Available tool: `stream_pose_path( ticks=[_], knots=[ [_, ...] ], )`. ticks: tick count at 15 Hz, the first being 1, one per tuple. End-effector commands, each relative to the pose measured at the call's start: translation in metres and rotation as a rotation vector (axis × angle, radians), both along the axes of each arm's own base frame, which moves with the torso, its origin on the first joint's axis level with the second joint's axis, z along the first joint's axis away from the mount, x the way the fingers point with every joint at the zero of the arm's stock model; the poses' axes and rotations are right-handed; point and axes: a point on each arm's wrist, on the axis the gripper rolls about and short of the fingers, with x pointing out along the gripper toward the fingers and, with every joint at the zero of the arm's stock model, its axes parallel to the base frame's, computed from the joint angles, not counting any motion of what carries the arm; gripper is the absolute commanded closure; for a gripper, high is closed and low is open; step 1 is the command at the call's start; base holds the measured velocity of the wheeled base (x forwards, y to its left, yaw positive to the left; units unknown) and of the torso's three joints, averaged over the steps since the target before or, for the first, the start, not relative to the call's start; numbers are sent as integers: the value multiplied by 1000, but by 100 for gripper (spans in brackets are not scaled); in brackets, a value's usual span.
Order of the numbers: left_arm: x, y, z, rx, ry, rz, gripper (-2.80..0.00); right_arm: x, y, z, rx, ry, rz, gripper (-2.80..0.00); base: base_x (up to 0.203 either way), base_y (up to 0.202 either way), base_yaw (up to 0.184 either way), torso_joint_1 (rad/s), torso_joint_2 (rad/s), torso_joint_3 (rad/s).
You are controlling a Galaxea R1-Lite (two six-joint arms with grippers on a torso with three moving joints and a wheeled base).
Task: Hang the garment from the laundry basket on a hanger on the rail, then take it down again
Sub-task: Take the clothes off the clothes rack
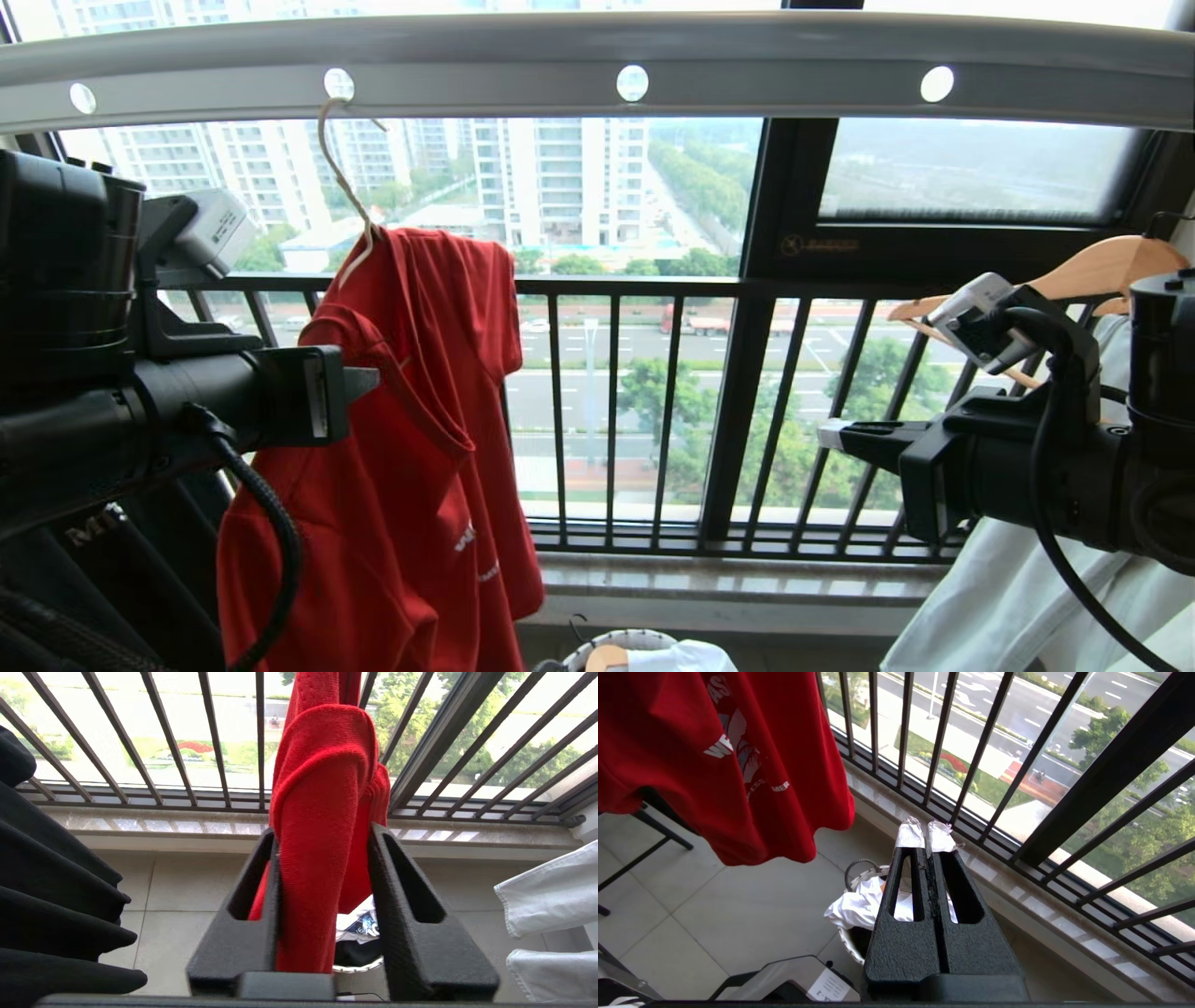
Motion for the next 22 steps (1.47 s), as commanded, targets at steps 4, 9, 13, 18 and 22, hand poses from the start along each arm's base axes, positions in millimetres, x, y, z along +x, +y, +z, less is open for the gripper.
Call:
stream_pose_path(
  ticks=[4,9,13,18,22],
  knots=[
    [-3,9,2,-9,-6,3,0,3,2,-4,-5,15,1,0,0,0,0,0,0,0],
    [18,18,-3,21,33,-113,0,4,3,-5,-1,23,14,0,0,0,0,0,0,0],
    [24,16,4,7,22,-198,0,7,6,-3,43,49,10,0,0,0,0,0,0,0],
    [55,23,-6,9,71,-303,0,10,17,3,160,114,41,0,0,0,0,0,0,0],
    [88,40,-9,47,63,-400,0,15,23,4,210,156,28,0,0,0,0,0,0,0]
  ],
)
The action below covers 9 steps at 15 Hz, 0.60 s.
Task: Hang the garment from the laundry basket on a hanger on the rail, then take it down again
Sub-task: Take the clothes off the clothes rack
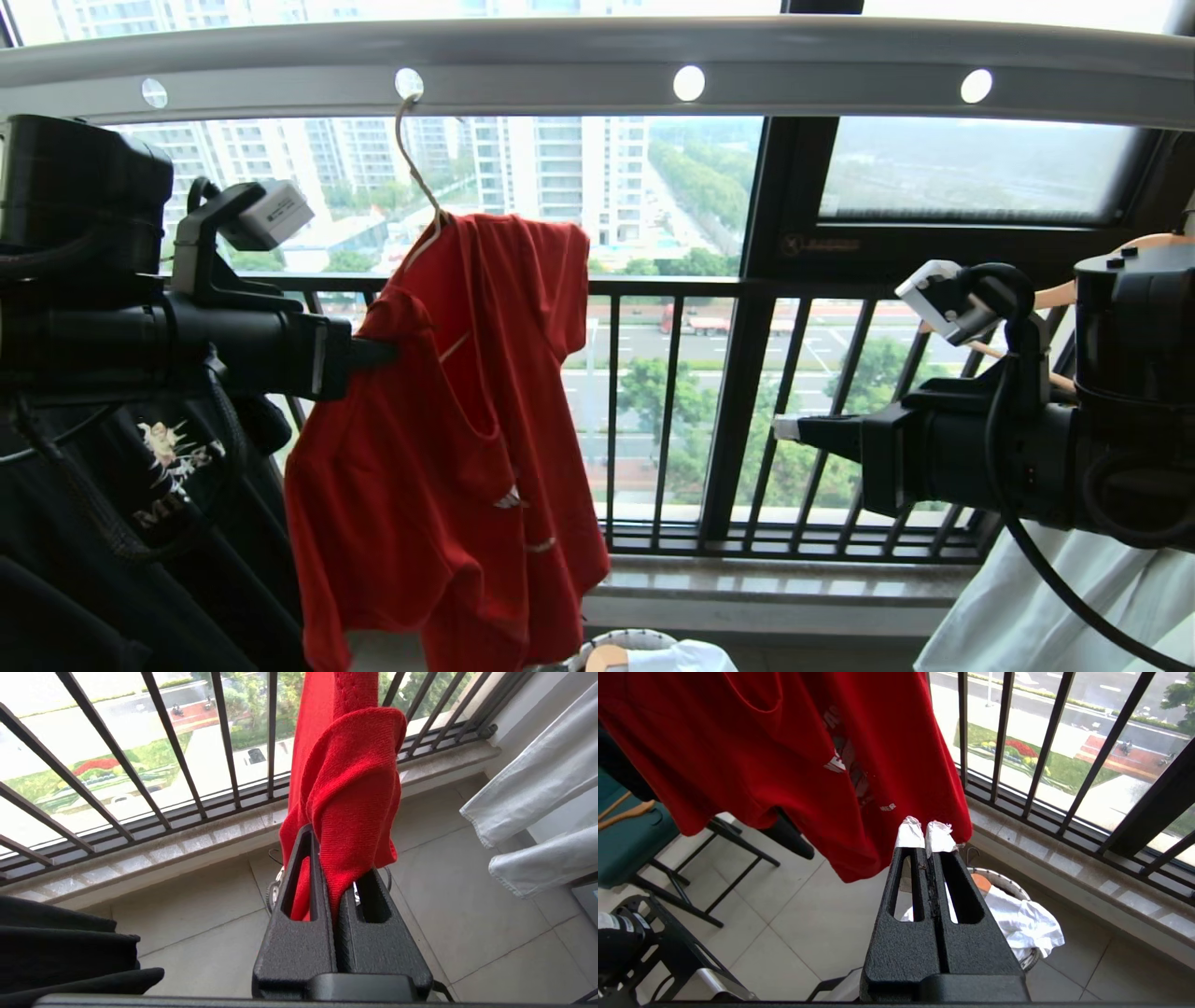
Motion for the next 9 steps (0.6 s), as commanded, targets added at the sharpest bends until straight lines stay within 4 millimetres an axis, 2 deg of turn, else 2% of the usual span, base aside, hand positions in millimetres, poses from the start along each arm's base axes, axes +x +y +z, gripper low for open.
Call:
stream_pose_path(
  ticks=[1,4,7,8,9],
  knots=[
    [22,8,-8,5,24,-11,0,4,6,0,23,21,2,0,0,0,0,0,0,0],
    [25,23,-1,-4,1,21,0,6,11,13,87,21,-3,0,0,0,0,0,0,0],
    [19,27,7,-33,-17,-17,0,9,30,26,107,-6,26,0,0,0,0,0,0,0],
    [18,27,7,-34,-16,-20,0,10,41,29,106,-17,36,-280,0,0,0,0,0,0],
    [17,26,6,-34,-9,-23,0,12,52,28,96,-18,40,-280,0,0,0,0,0,0]
  ],
)
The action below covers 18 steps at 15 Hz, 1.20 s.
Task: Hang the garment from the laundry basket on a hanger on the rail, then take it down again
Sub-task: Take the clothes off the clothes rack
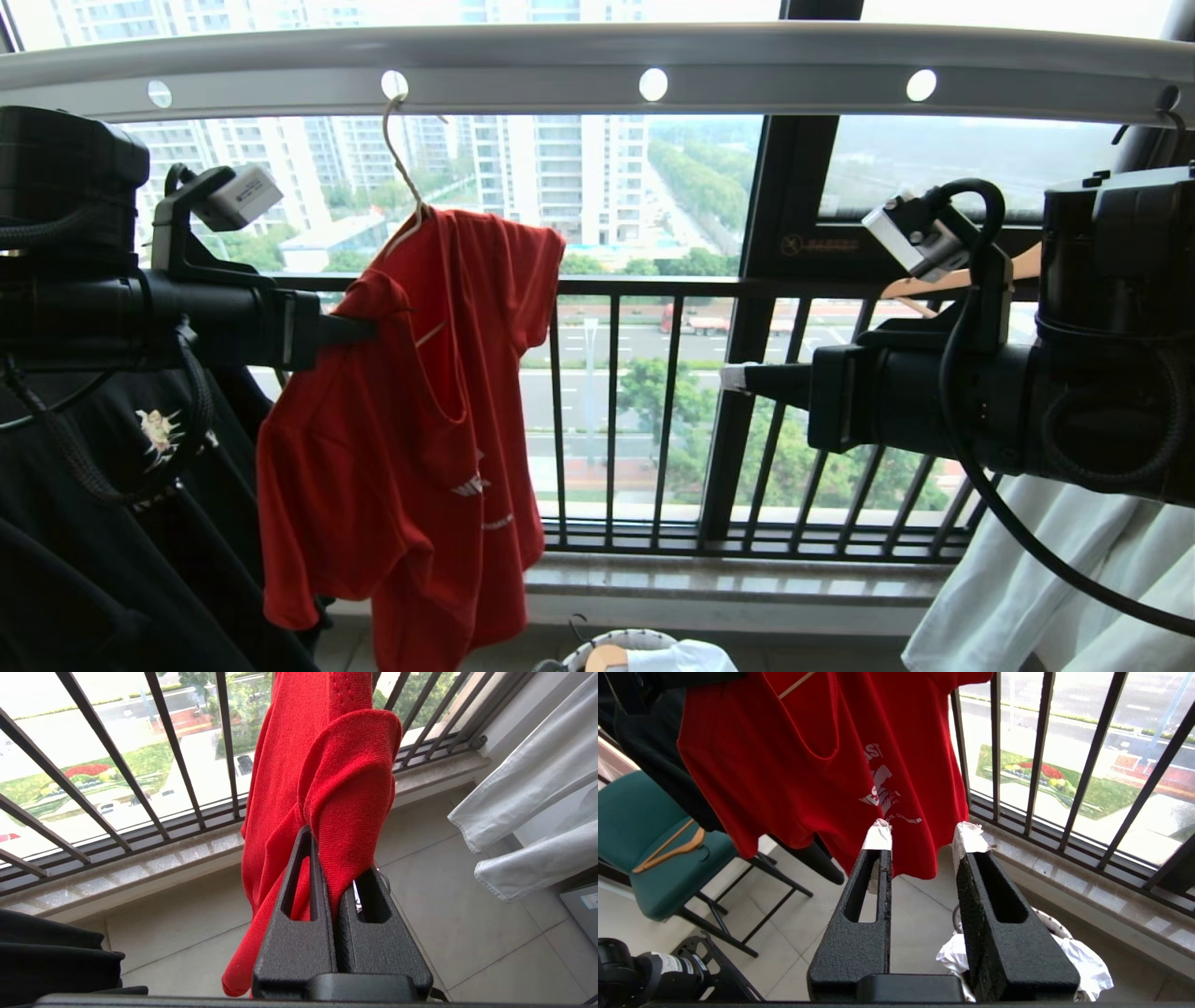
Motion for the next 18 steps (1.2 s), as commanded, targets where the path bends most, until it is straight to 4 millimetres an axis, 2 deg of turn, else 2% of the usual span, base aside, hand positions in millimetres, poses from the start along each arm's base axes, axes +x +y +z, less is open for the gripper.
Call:
stream_pose_path(
  ticks=[1,5,11,18],
  knots=[
    [-6,0,2,0,13,-7,0,9,27,-2,-18,-1,22,-280,0,0,0,0,0,0],
    [-19,0,8,-21,26,-63,0,34,55,-5,-37,-20,13,-280,0,0,0,0,0,0],
    [-22,0,9,-13,23,-72,0,66,99,-17,-11,-72,-14,-280,0,0,0,0,0,0],
    [-30,-3,12,-22,9,-104,0,107,141,4,64,-192,-67,-280,0,0,0,0,0,0]
  ],
)
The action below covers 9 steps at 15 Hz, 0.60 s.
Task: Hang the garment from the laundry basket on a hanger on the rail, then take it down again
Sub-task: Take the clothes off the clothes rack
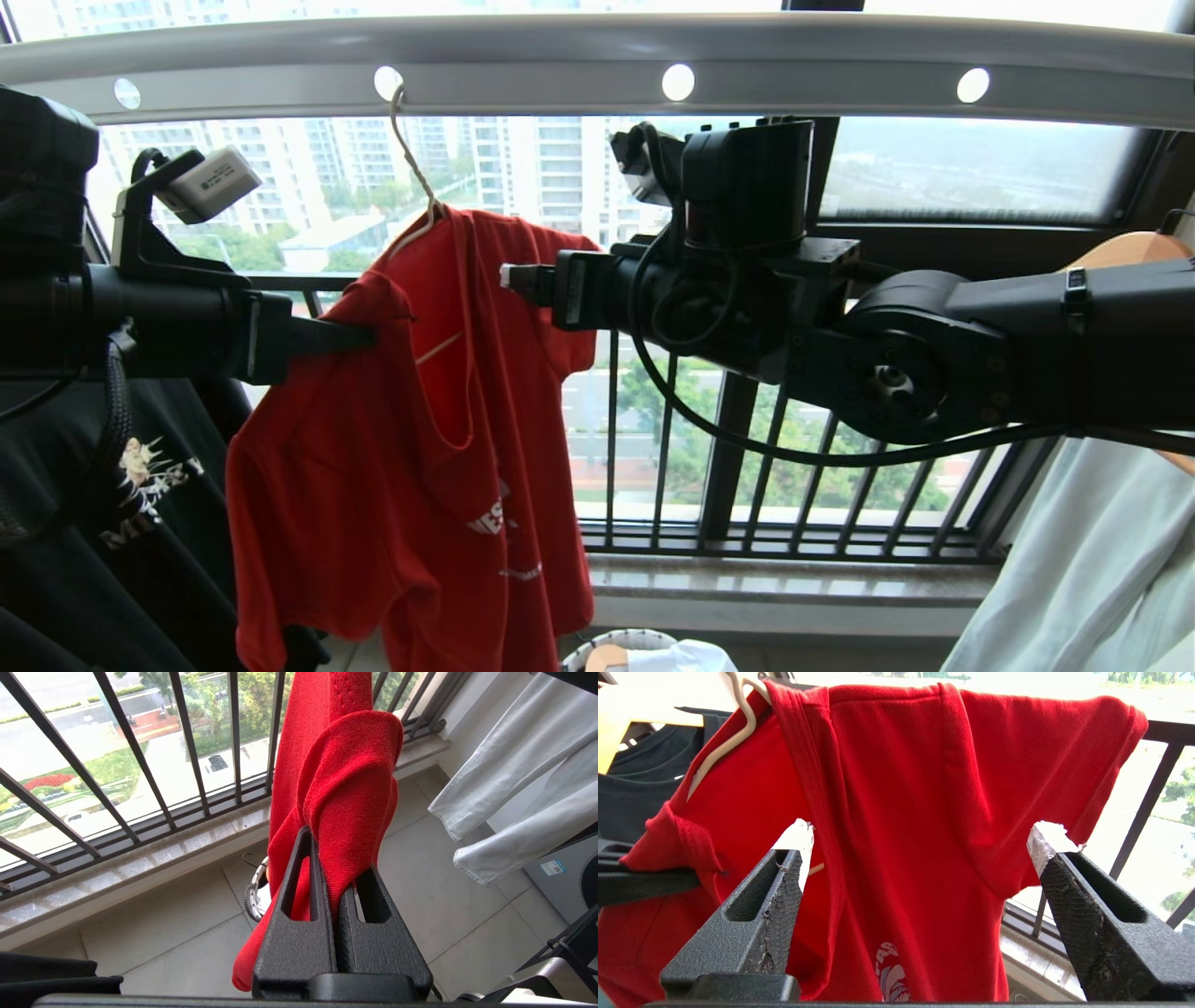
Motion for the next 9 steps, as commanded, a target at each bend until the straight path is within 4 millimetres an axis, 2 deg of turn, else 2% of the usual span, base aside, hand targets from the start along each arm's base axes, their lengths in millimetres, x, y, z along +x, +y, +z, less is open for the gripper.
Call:
stream_pose_path(
  ticks=[1,6,9],
  knots=[
    [-2,0,0,-1,-2,-4,0,20,19,-8,-6,-23,-6,-280,0,0,0,0,0,0],
    [-5,0,3,-2,-11,-4,0,38,31,-15,-10,-50,-17,-280,0,0,0,0,0,0],
    [-7,0,4,-3,-17,-4,0,48,31,-12,4,-70,-31,-280,0,0,0,0,0,0]
  ],
)
